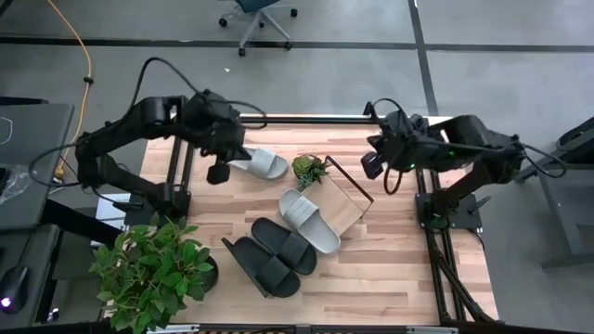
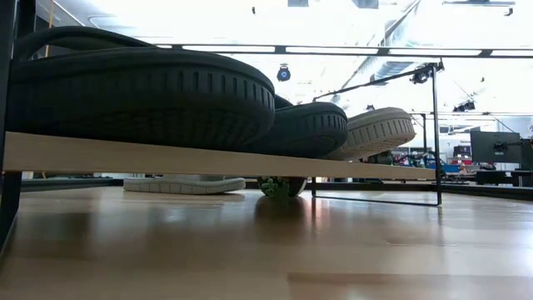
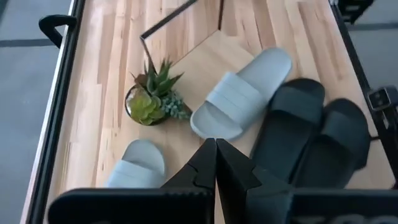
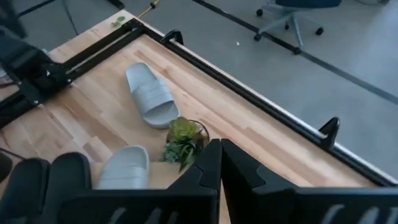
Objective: Pick and place slides into the shelf
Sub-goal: Adjust the shelf
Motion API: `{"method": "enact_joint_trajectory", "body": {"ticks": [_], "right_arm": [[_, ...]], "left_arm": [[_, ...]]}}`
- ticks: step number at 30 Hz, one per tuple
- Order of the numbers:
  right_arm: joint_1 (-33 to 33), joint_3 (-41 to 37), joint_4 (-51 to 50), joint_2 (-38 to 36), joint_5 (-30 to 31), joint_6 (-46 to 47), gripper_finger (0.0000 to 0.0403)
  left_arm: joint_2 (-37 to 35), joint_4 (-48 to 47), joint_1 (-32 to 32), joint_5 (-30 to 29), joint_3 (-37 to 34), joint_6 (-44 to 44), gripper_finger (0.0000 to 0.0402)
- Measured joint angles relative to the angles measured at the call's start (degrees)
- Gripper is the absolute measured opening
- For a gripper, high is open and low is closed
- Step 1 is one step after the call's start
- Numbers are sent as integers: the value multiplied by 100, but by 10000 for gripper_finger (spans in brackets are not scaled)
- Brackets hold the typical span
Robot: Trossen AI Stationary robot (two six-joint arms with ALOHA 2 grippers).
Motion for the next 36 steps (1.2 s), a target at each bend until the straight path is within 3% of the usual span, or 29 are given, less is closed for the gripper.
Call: {"method": "enact_joint_trajectory", "body": {"ticks": [8, 15, 24, 32, 36], "right_arm": [[-524, -105, 21, -133, -292, -810, 0], [-1285, -1503, 196, -232, -1033, -1068, 0], [-2362, -3487, 2368, -602, -3291, -1872, 1], [-3303, -3821, 3305, -615, -5048, -2096, 27], [-3441, -3823, 3271, -603, -5355, -2114, 69]], "left_arm": [[462, 114, 569, 347, 0, 140, 1], [898, 433, 644, 557, 0, 395, 1], [974, 1062, 644, 907, 2, 499, 1], [960, 1039, 644, 915, 2, 648, 1], [960, 1040, 644, 911, 2, 653, 1]]}}
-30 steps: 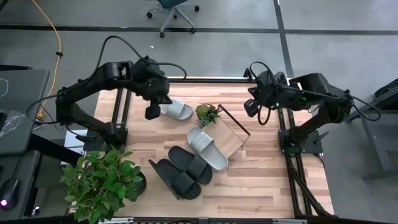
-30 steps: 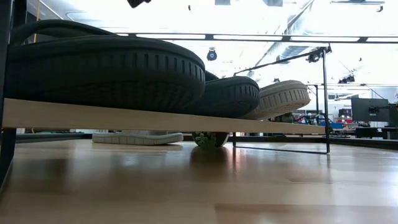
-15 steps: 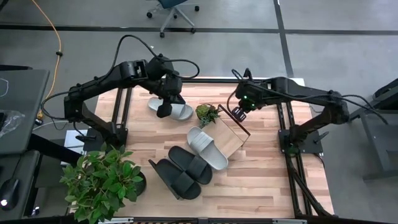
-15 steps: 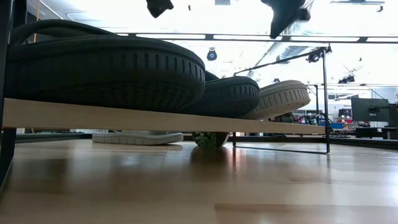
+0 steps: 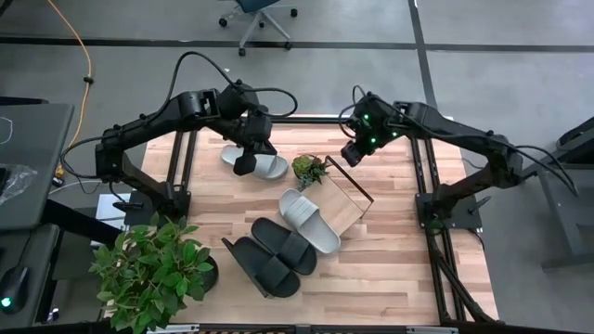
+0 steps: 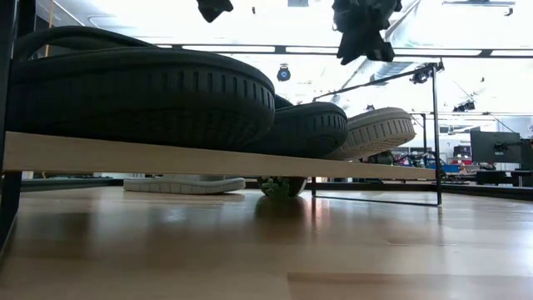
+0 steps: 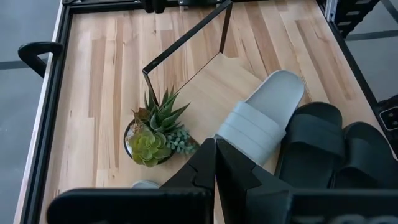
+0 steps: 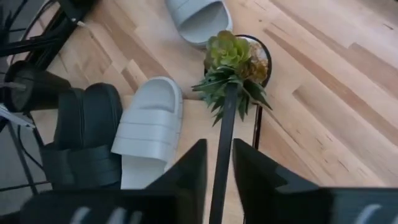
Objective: Pick and place slides into the shelf
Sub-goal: Adjust the shelf
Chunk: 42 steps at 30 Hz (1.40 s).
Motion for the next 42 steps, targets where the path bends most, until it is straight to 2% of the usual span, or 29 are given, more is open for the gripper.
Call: {"method": "enact_joint_trajectory", "body": {"ticks": [6, 11, 28, 35, 42], "right_arm": [[-241, 0, -175, 30, -127, -204, 141], [-427, 0, -269, 235, -521, -433, 171], [-367, 0, -119, 909, -782, -880, 172], [-327, 0, 93, 1106, -1066, -903, 172], [-329, 0, 116, 1165, -973, -940, 172]], "left_arm": [[23, 117, 0, -13, 0, -6, 1], [33, 147, 0, -15, 0, -221, 1], [33, 123, 0, -98, 0, -348, 1], [33, 119, 0, -142, 0, -350, 1], [33, 114, 0, -162, 0, -348, 1]]}}
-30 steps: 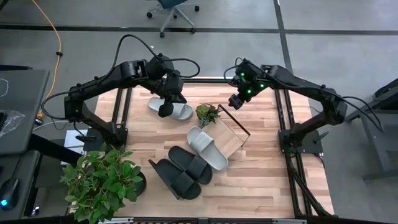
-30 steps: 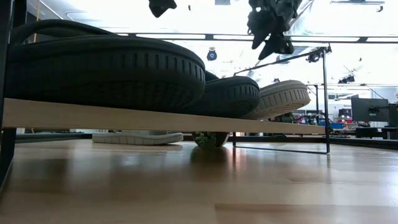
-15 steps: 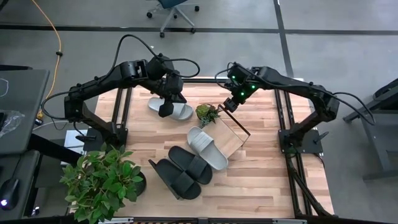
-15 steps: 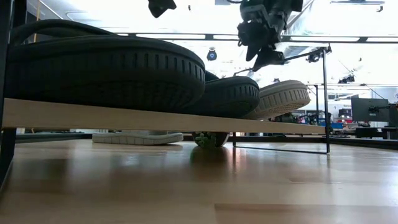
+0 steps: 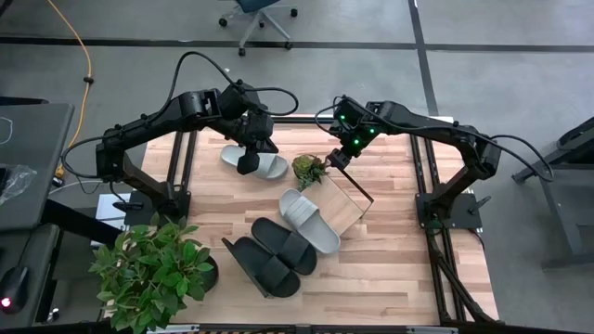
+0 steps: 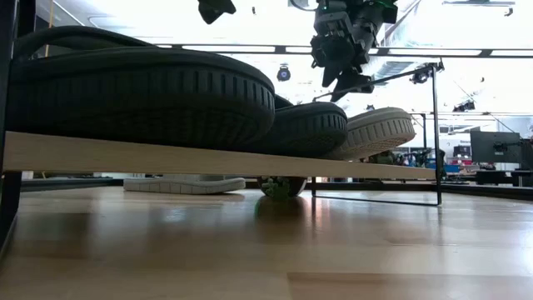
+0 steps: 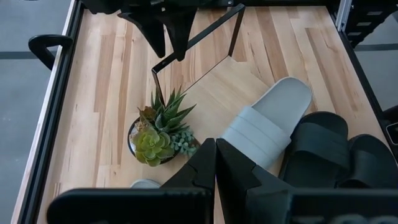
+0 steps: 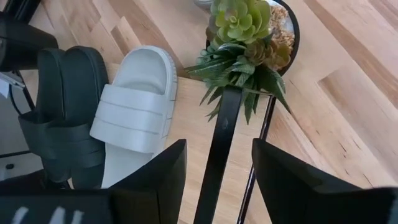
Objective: Pick and place slides into the shelf
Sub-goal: Adjust the shelf
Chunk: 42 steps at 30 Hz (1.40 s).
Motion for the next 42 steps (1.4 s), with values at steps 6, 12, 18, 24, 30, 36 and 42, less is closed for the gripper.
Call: {"method": "enact_joint_trajectory", "body": {"ticks": [6, 12, 18, 24, 30, 36, 42], "right_arm": [[0, 0, -4, 0, 8, -41, 172], [0, 0, 8, 0, 30, -45, 172], [-15, 6, 145, 35, 38, -43, 172], [-13, 7, 149, 251, 12, -68, 172], [-13, 7, 148, 269, 132, -101, 165], [-9, 7, 60, 269, 160, -94, 122], [-9, 7, 53, 267, 146, -107, 84]], "left_arm": [[0, -2, 0, -7, 0, 0, 1], [0, -2, 0, -11, 0, 0, 1], [0, -2, 0, -22, 0, 0, 1], [0, -2, 0, -22, 0, -3, 1], [0, -2, 0, -20, 0, -66, 1], [0, -4, 0, -20, 0, -107, 1], [0, -4, 0, -17, 0, -107, 1]]}}
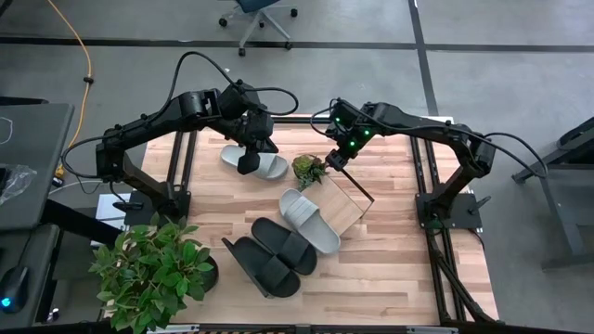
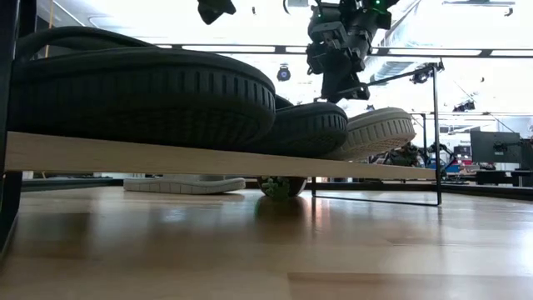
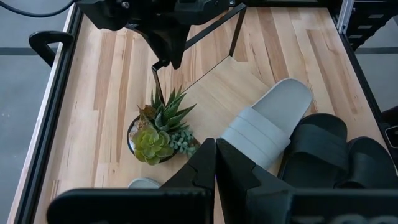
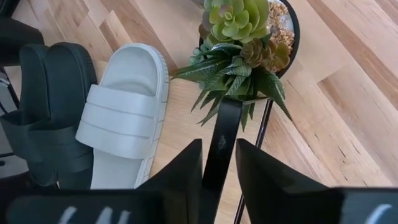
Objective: Pick and place slides into the shelf
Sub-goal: Adjust the shelf
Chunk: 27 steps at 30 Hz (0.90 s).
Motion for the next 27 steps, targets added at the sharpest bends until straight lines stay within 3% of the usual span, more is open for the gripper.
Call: {"method": "enact_joint_trajectory", "body": {"ticks": [27], "right_arm": [[356, 0, -544, 0, -65, 20, 65]], "left_arm": [[0, -2, 0, -96, 0, 0, 1]]}}
